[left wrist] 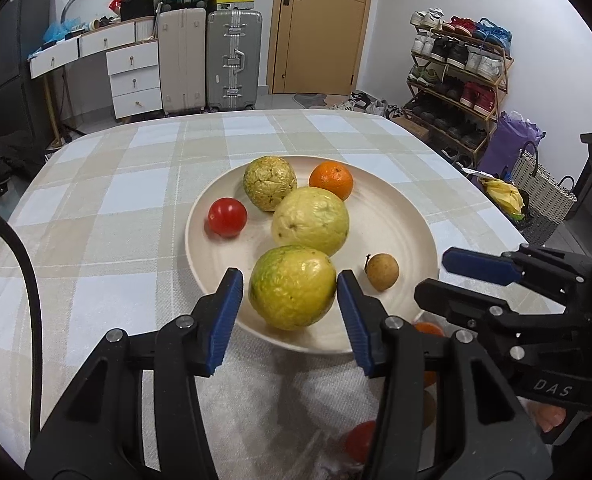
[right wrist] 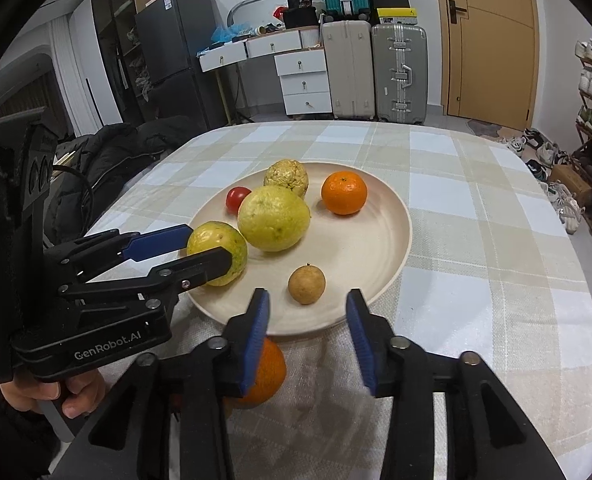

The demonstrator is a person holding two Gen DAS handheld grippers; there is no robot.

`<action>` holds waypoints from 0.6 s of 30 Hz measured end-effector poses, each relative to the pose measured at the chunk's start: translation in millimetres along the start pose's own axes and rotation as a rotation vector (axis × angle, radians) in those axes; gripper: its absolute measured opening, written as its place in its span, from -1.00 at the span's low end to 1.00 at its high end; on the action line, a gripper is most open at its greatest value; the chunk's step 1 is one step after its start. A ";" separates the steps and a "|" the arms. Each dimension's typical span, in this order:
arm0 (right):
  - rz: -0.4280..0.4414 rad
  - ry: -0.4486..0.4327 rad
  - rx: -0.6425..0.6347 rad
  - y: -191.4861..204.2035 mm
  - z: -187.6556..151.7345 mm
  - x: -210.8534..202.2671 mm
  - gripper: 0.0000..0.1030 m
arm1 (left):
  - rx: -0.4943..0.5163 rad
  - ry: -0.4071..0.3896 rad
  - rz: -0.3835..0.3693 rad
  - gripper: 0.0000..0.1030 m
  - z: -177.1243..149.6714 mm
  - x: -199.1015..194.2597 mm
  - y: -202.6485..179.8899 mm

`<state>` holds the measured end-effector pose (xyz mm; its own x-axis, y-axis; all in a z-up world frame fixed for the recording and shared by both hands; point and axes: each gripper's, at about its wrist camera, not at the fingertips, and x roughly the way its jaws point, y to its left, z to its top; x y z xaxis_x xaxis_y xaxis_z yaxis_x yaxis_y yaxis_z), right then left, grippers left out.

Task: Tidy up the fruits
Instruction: 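Carry the brown fruit and pale-yellow fruit into the plate and open both grippers, then withdraw both open grippers from the plate toward the remaining fruit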

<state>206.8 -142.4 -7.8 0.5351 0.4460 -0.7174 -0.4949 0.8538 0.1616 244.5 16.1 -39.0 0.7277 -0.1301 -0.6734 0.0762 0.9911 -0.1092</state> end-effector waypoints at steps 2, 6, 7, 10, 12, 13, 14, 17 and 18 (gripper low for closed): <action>-0.002 -0.011 0.002 0.2 -2.7 -6.7 0.06 | 0.002 -0.016 0.011 0.15 -2.8 -10.3 0.9; -0.014 -0.052 0.004 -1.1 -8.9 -23.2 0.70 | 0.006 -0.077 0.017 0.65 -10.1 -36.6 3.3; -0.020 -0.063 0.004 -1.7 -9.8 -27.2 0.76 | 0.010 -0.079 0.017 0.68 -11.7 -42.2 3.1; -0.021 -0.079 0.024 -4.2 -13.5 -37.7 0.90 | 0.015 -0.087 0.024 0.93 -17.2 -58.4 4.2; -0.016 -0.085 0.049 -7.3 -15.9 -42.7 0.95 | 0.012 -0.098 0.038 0.99 -21.3 -69.2 5.7; -0.015 -0.087 0.059 -8.7 -17.0 -44.8 0.99 | 0.010 -0.102 0.037 0.99 -23.7 -75.5 6.6; -0.015 -0.089 0.066 -9.7 -18.2 -46.9 0.99 | 0.007 -0.105 0.036 0.99 -26.0 -80.7 7.6; -0.015 -0.082 0.069 -9.9 -21.3 -50.3 0.99 | -0.007 -0.110 0.029 0.99 -34.2 -95.7 10.4; -0.015 -0.077 0.066 -9.0 -22.3 -50.8 0.99 | -0.012 -0.112 0.027 0.99 -37.3 -99.7 11.4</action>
<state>168.8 -178.7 12.1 0.5944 0.4502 -0.6663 -0.4418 0.8752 0.1973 147.4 39.3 -0.5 0.8009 -0.0985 -0.5907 0.0475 0.9937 -0.1013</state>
